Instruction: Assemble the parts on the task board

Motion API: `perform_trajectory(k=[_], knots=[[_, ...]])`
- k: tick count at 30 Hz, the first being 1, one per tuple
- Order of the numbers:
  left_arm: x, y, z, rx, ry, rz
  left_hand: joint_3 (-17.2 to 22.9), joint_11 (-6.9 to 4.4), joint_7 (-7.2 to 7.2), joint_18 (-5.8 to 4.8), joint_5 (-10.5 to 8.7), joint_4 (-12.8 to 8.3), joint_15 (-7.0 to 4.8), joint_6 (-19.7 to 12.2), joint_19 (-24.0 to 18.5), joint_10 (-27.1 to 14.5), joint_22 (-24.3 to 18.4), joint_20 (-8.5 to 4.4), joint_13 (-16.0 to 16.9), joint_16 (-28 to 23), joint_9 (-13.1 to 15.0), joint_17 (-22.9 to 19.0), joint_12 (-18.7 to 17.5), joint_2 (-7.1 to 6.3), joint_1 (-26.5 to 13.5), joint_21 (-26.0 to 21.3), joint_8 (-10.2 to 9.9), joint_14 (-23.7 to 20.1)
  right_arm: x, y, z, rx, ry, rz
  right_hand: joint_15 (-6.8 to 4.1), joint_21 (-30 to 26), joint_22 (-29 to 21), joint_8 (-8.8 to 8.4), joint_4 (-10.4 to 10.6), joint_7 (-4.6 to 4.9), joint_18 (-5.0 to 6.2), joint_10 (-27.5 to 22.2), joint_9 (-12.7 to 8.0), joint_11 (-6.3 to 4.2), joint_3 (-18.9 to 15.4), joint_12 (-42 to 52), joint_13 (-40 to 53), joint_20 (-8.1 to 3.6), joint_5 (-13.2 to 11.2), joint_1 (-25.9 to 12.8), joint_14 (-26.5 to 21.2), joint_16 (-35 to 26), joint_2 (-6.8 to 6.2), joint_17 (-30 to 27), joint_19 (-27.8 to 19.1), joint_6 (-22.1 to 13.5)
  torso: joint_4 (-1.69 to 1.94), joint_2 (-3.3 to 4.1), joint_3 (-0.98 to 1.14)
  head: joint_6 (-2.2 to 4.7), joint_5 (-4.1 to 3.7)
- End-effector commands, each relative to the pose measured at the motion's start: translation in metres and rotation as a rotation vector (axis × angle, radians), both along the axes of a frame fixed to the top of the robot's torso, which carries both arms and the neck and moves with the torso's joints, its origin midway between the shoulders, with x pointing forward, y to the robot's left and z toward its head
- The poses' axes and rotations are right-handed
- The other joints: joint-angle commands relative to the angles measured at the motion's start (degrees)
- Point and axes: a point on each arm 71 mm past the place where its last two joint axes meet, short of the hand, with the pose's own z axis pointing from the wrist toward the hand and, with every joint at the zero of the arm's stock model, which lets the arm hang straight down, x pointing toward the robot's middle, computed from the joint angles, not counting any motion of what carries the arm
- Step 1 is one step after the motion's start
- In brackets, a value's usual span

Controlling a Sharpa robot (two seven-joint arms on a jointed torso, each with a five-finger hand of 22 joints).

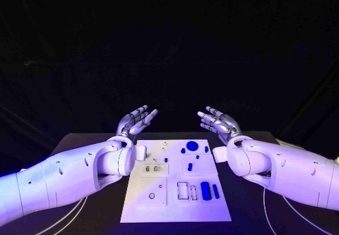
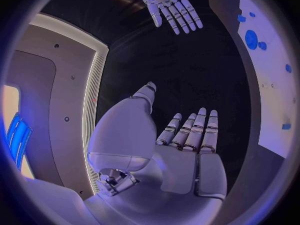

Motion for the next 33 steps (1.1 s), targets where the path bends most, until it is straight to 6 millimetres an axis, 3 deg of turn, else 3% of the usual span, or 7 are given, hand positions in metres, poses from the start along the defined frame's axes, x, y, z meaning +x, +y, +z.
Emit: perform_trajectory(k=[1, 6, 10, 11, 19, 29, 33], knots=[[0.000, -0.005, 0.001, -0.017, -0.005, -0.061, -0.1, 0.28, 8.43, 1.56, 0.49, 0.3, -0.29, 5.4, 6.1, 7.2, 0.9, 0.38, 0.6, 2.1, 0.5, 1.1, 1.2, 0.83, 3.3, 1.6, 0.9, 9.5, 0.001, 0.013, 0.000, -0.015, 0.031, 0.226, -1.13, 3.2, 1.7, 2.15, -4.2, 8.23, 2.73, 16.4, 1.3, -0.67, 1.2, 2.5, 1.2, 0.36, 0.5, 6.5, 16.2, 2.5, 0.58, 1.2, 13.4, 12.1, -0.01, 0.00, -0.02, 0.00, 0.00], [0.000, -0.005, 0.001, -0.017, -0.005, -0.061, 0.4, -1.59, 7.71, 4.20, 0.55, -1.3, -2.96, 20.1, 20.5, 26.9, 2.7, 0.01, 1.9, 6.0, 1.7, 2.3, 4.2, 2.17, 5.3, 5.8, 3.5, 21.2, 0.005, 0.015, 0.003, -0.033, 0.040, 0.293, -3.81, 6.1, 2.4, 4.40, -6.3, 5.98, 5.39, 31.1, 2.3, -3.18, 1.6, 4.3, 1.6, 0.28, 0.5, 8.5, 31.4, 4.8, 0.03, 1.8, 22.6, 28.4, -0.01, 0.00, -0.02, 0.00, 0.00], [0.000, -0.005, 0.001, -0.017, -0.005, -0.061, 1.6, -3.49, 6.15, 5.64, 0.56, -2.2, -5.17, 29.9, 27.2, 33.0, 3.4, -0.73, 1.9, 8.2, 2.1, 3.1, 5.6, 2.22, 6.0, 8.2, 4.9, 28.2, 0.006, 0.015, 0.003, -0.038, 0.043, 0.311, -5.15, 7.4, 2.4, 4.31, -7.6, 5.19, 5.64, 35.2, 2.2, -4.14, 2.7, 3.8, 1.3, -0.38, 0.4, 8.9, 36.4, 5.0, -0.20, 1.5, 26.3, 36.2, -0.01, 0.00, -0.02, 0.00, 0.00], [-0.001, 0.015, 0.004, -0.033, -0.013, -0.054, 1.9, -4.04, 5.56, 5.64, 0.57, -2.4, -5.86, 31.3, 29.0, 34.7, 3.7, -1.38, 2.0, 8.9, 2.1, 3.6, 6.0, 2.14, 6.2, 8.8, 5.2, 30.3, 0.019, -0.015, 0.014, -0.270, -0.185, 0.190, -5.49, 7.7, 2.3, 4.22, -7.9, 5.04, 5.74, 36.2, 2.2, -4.44, 3.2, 3.7, 1.4, -0.69, 0.3, 9.0, 37.6, 5.1, -0.23, 1.6, 27.2, 37.4, 0.06, 1.73, -0.18, -0.23, -0.46], [-0.011, 0.018, 0.006, -0.040, 0.019, -0.085, 3.9, -6.35, 3.69, 5.66, 0.49, -2.5, -8.64, 35.9, 36.2, 41.0, 4.1, -4.09, 2.1, 10.8, 1.9, 6.8, 5.7, 1.14, 6.3, 10.5, 5.3, 38.3, 0.022, -0.024, 0.030, -0.445, -0.290, 0.184, -7.94, 9.9, 2.4, 3.50, -8.6, 3.95, 5.85, 42.0, 2.2, -6.26, 6.8, 2.8, 1.4, -3.31, -1.5, 9.7, 45.7, 5.6, -1.74, 1.9, 33.0, 42.1, 0.45, 3.88, 0.27, 0.46, -0.64], [-0.028, 0.014, 0.019, -0.067, 0.015, -0.128, 4.4, -7.21, 3.09, 5.63, 0.42, -2.7, -10.05, 37.3, 40.6, 43.5, 4.3, -5.58, 2.1, 12.4, 1.8, 10.5, 4.1, -0.17, 6.3, 11.3, 4.2, 42.9, 0.027, -0.024, 0.048, -0.748, -0.378, 0.238, -11.04, 16.2, 4.8, 2.43, -8.4, 3.12, 5.70, 45.5, 2.2, -7.74, 7.7, 1.5, 1.5, -7.40, -4.3, 10.5, 56.1, 7.9, -4.23, 3.6, 42.7, 44.2, 1.14, 6.98, 0.08, 1.64, -1.27], [-0.035, 0.011, 0.026, -0.080, 0.011, -0.152, 4.3, -7.60, 2.83, 5.54, 0.34, -2.8, -10.71, 37.8, 42.8, 44.3, 4.8, -6.32, 2.1, 14.9, 1.8, 12.8, 3.7, -0.43, 6.0, 12.2, 3.8, 44.8, 0.031, -0.021, 0.050, -0.946, -0.378, 0.269, -13.21, 21.2, 7.2, 2.39, -7.7, 2.17, 5.74, 47.8, 2.2, -9.06, 5.7, 1.9, 1.7, -9.66, -5.8, 9.8, 64.1, 11.9, -5.43, 6.2, 49.2, 44.5, 1.35, 8.40, -0.08, 1.99, -1.51]])
